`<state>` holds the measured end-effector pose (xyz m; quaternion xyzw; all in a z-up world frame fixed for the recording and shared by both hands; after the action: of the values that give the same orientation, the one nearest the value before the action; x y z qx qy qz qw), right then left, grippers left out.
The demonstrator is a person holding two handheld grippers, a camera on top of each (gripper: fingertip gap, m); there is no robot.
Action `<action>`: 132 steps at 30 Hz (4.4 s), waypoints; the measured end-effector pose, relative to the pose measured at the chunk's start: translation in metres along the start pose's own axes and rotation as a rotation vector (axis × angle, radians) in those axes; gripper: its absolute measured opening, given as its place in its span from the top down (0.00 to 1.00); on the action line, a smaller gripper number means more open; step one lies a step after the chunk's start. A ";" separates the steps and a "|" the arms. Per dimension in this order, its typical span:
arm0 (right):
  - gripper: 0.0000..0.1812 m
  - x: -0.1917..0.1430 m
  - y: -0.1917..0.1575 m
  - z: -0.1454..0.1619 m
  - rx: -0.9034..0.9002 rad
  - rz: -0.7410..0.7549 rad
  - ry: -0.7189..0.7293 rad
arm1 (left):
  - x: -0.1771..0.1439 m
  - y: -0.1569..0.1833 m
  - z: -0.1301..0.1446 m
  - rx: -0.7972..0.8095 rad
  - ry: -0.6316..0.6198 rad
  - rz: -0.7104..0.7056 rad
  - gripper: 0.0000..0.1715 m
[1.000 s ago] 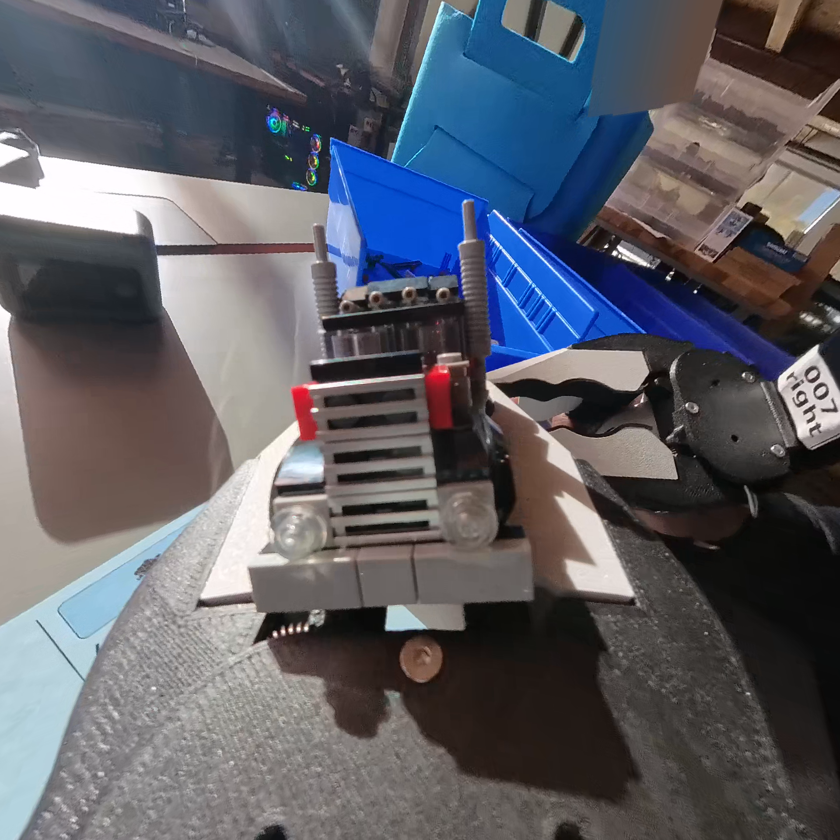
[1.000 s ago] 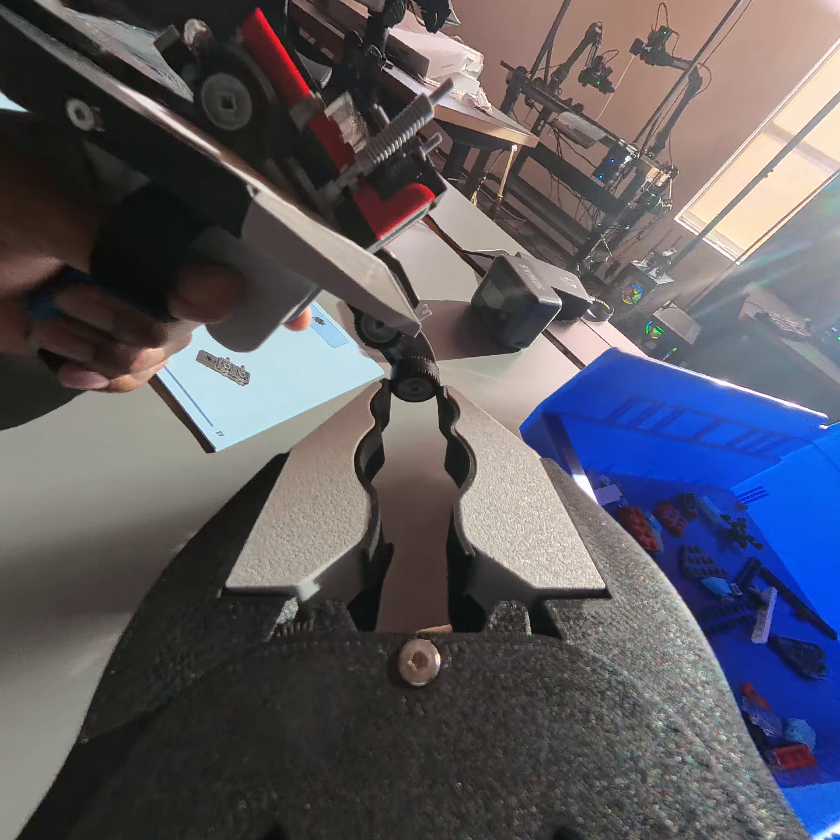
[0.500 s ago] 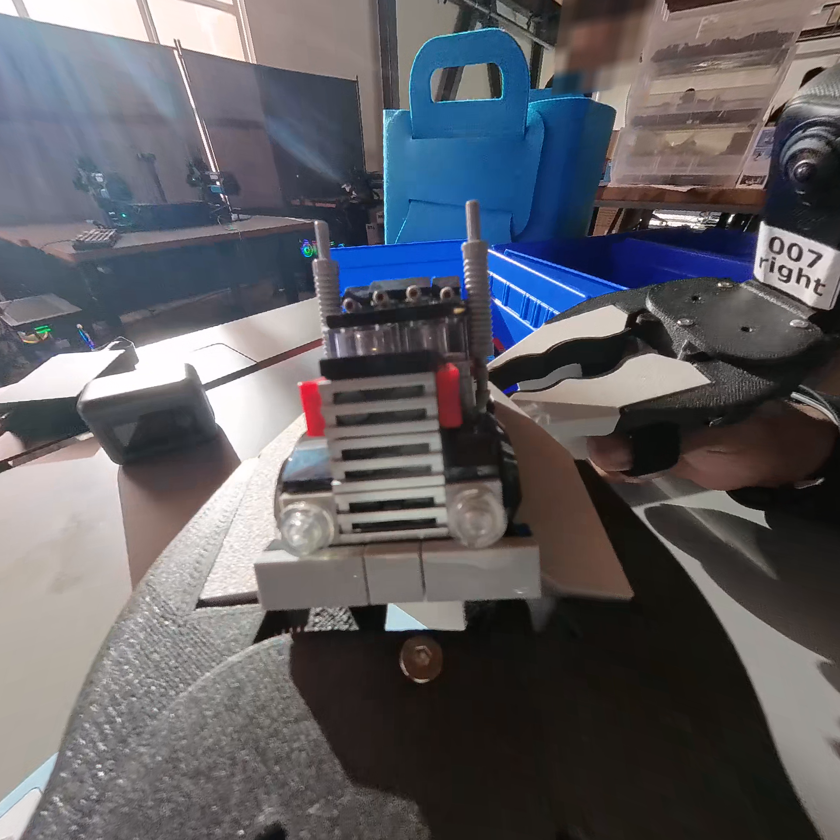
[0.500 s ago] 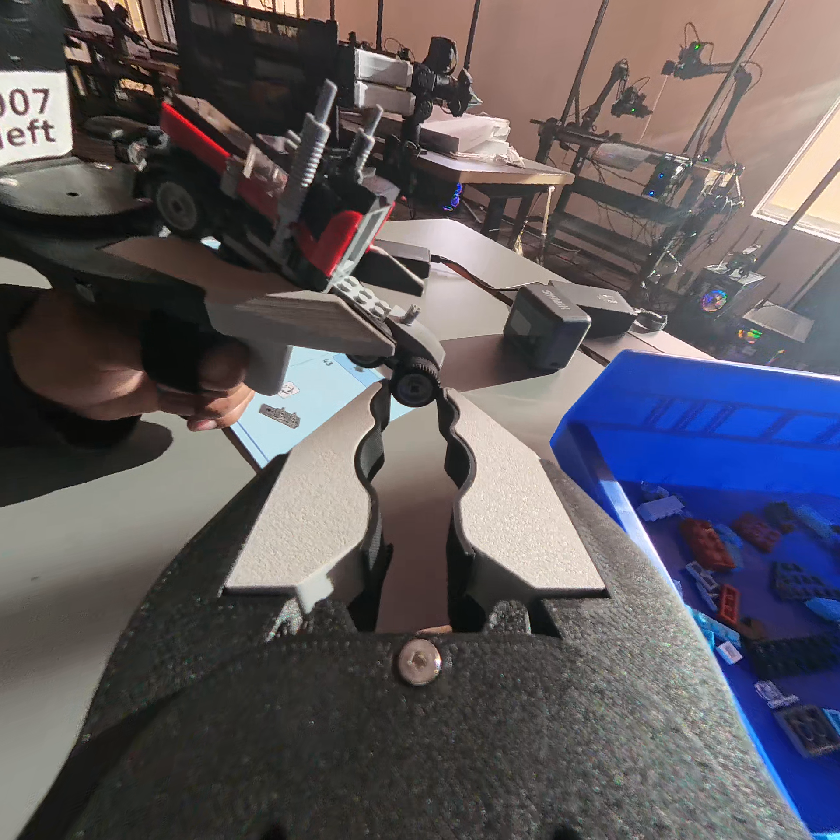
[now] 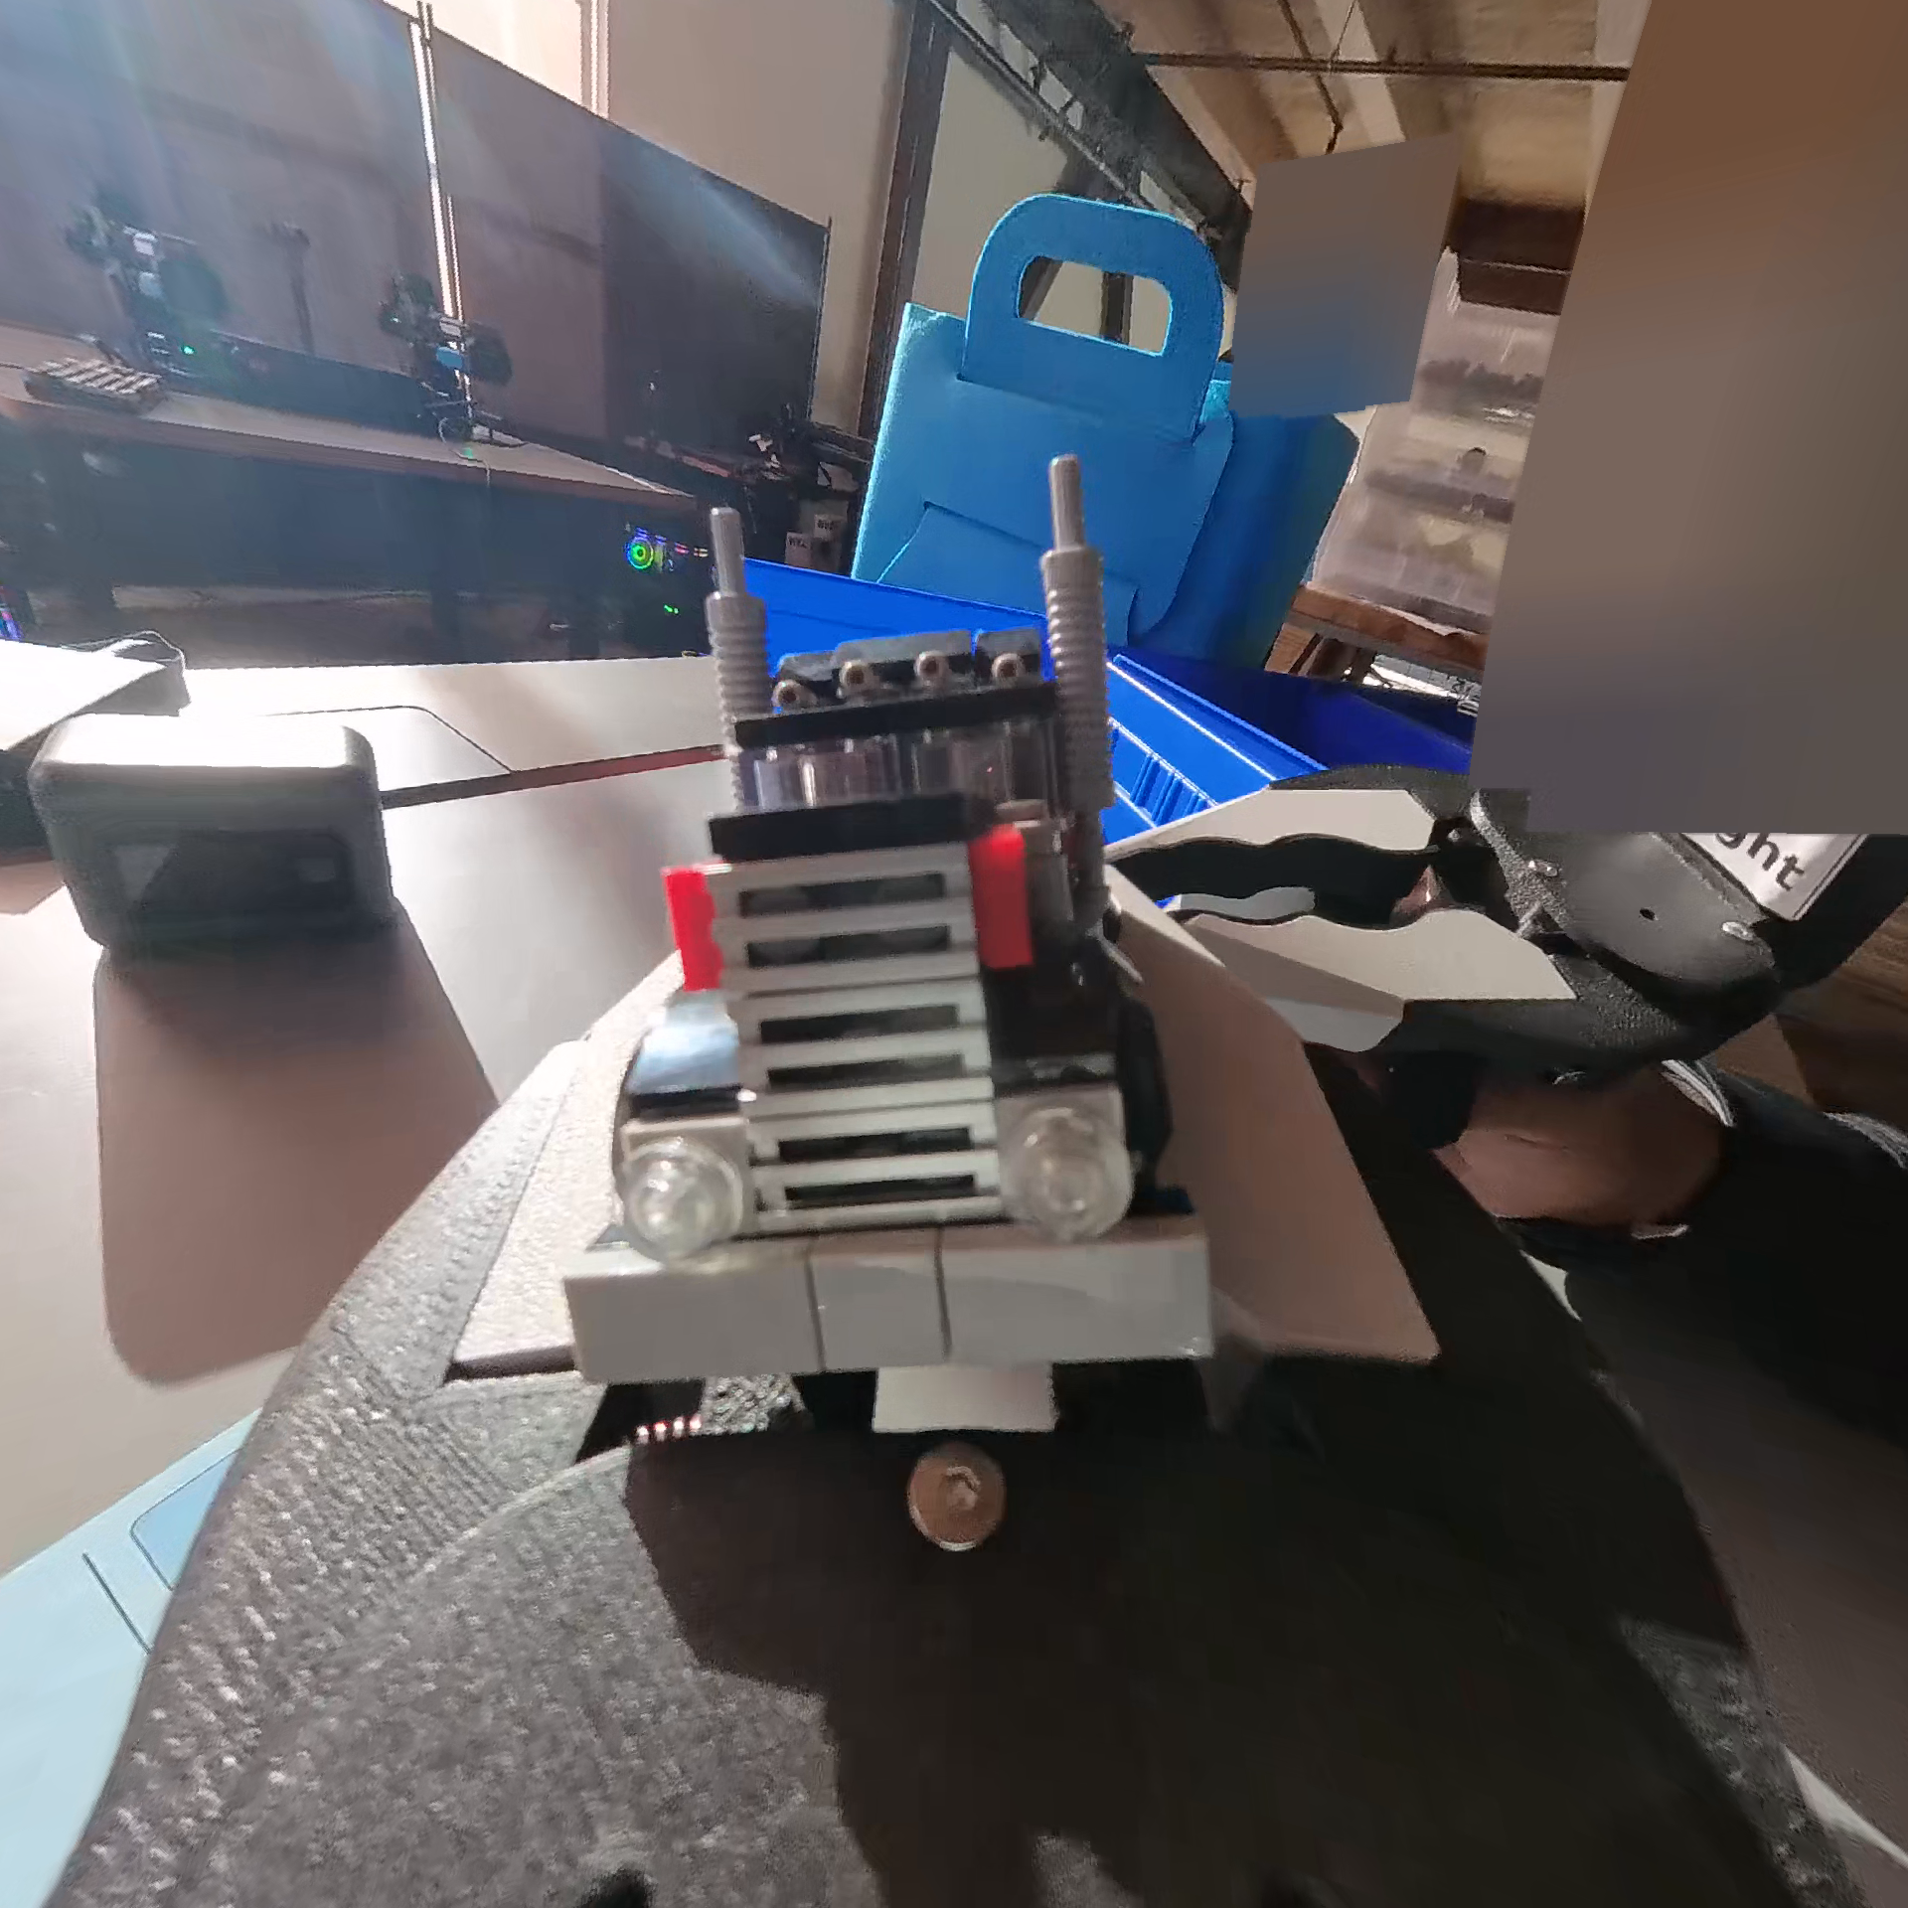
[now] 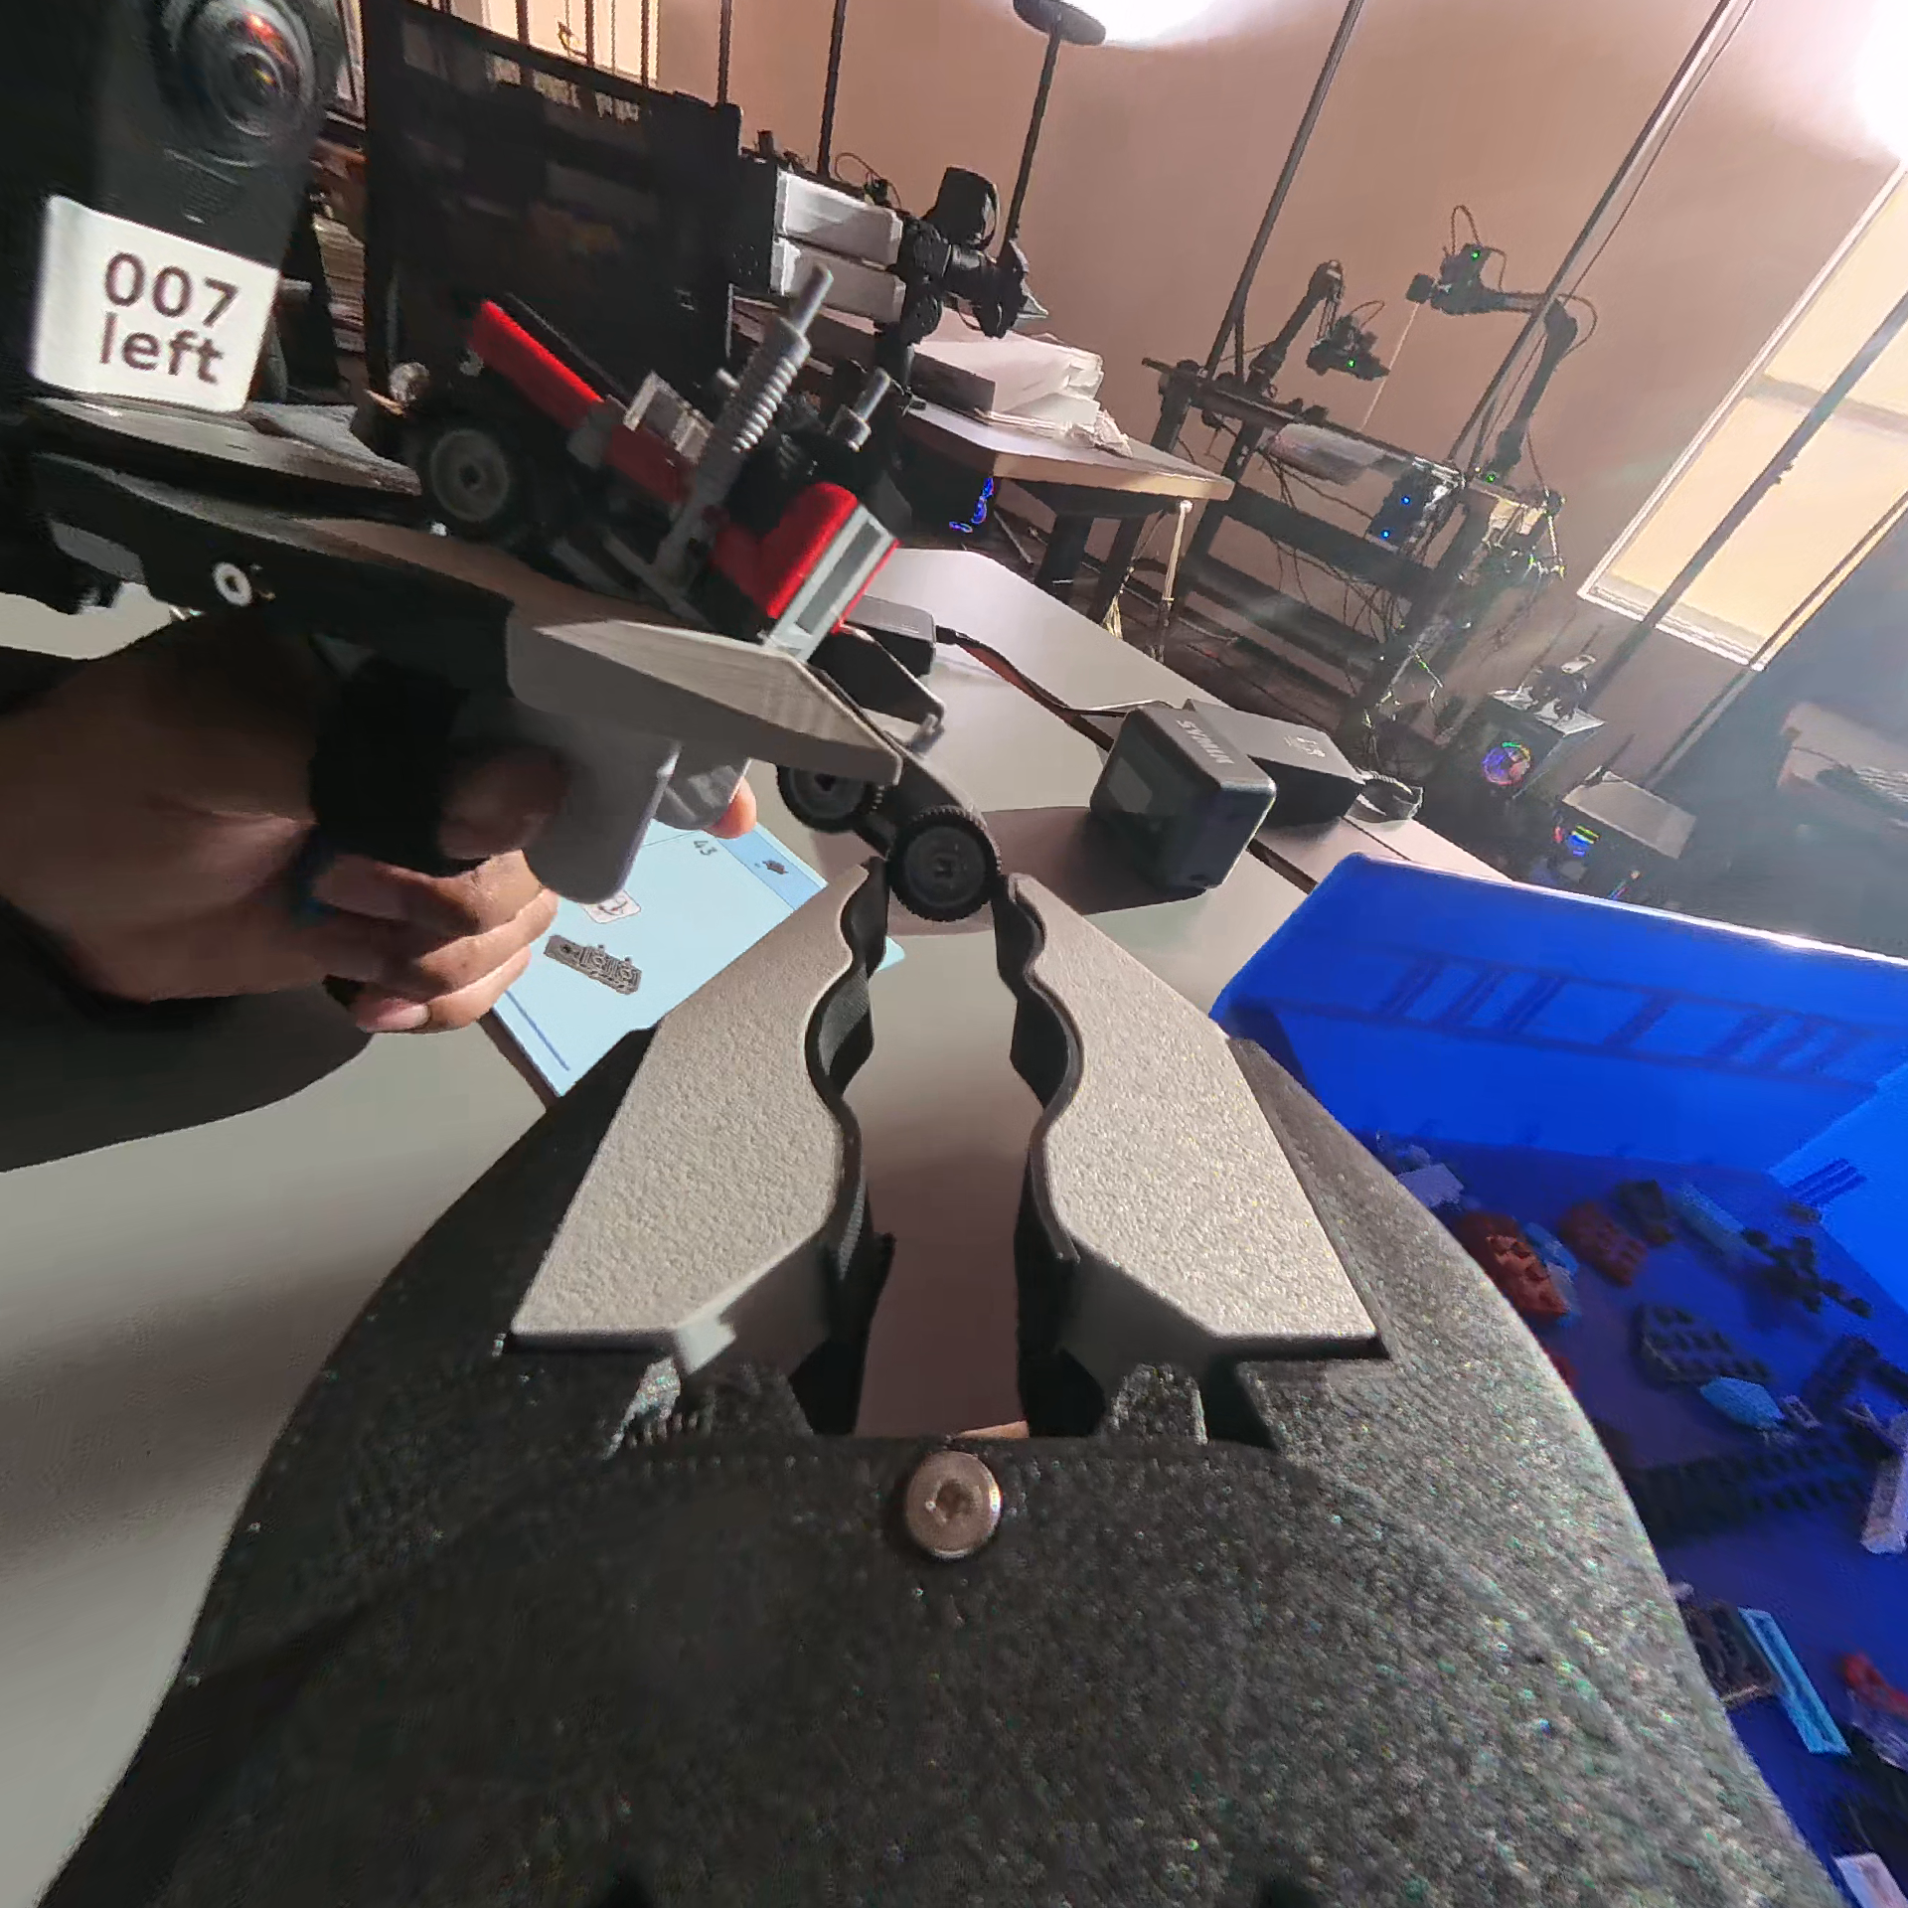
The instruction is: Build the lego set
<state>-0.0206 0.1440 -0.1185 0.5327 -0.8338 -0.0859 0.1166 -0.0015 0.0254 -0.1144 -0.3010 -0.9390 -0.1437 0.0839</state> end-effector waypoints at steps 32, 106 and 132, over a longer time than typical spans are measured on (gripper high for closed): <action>0.88 0.004 -0.007 0.003 -0.151 0.020 -0.002 | -0.001 -0.003 0.005 -0.232 0.026 0.024 0.71; 0.87 -0.002 0.001 0.013 0.066 -0.114 -0.234 | 0.002 -0.018 0.027 -0.547 -0.211 -0.030 0.53; 0.87 0.001 -0.005 0.017 -0.010 -0.116 -0.268 | 0.002 -0.015 0.029 -0.573 -0.205 -0.026 0.71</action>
<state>-0.0218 0.1414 -0.1364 0.5631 -0.8094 -0.1669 0.0017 -0.0144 0.0240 -0.1442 -0.3132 -0.8677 -0.3725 -0.1014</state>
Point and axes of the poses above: each gripper's, where its closed fingertips meet, x out along the fingers, z out of its underside, y = z × x across the jaws, the point moved 7 cm from there along -x, back along the fingers, and after that the axes turned 13 degrees about y, right-handed, at the moved point
